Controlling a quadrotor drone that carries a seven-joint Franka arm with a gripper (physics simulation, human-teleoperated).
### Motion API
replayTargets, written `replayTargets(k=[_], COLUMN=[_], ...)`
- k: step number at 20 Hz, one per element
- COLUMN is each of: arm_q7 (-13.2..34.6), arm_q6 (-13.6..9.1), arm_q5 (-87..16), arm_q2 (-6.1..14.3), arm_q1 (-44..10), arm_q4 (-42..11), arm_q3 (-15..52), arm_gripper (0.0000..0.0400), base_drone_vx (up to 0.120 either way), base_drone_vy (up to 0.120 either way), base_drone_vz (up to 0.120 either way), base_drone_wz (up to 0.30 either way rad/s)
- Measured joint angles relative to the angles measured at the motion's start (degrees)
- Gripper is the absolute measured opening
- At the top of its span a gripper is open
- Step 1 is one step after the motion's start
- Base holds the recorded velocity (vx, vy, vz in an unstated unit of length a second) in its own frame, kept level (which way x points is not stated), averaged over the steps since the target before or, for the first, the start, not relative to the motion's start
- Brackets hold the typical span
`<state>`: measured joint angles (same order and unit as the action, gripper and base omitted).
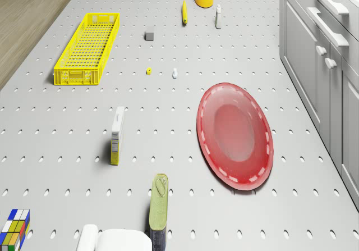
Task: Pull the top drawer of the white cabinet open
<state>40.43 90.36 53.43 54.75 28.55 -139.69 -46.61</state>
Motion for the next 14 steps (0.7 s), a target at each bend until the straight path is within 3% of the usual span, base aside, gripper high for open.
replayTargets(k=[13, 14], arm_q7=[1.81, 1.94], arm_q6=[2.8, 3.0], arm_q5=[-2.19, -2.35], arm_q2=[2.93, 3.14], arm_q1=[3.11, 3.33], arm_q4=[-0.38, -0.4], arm_q3=[-1.24, -1.32], arm_gripper=[0.0305, 0.0305], base_drone_vx=[0.12, 0.12], base_drone_vy=[-0.12, -0.12], base_drone_vz=[0.0, 0.12], base_drone_wz=[0.0, 0.0])
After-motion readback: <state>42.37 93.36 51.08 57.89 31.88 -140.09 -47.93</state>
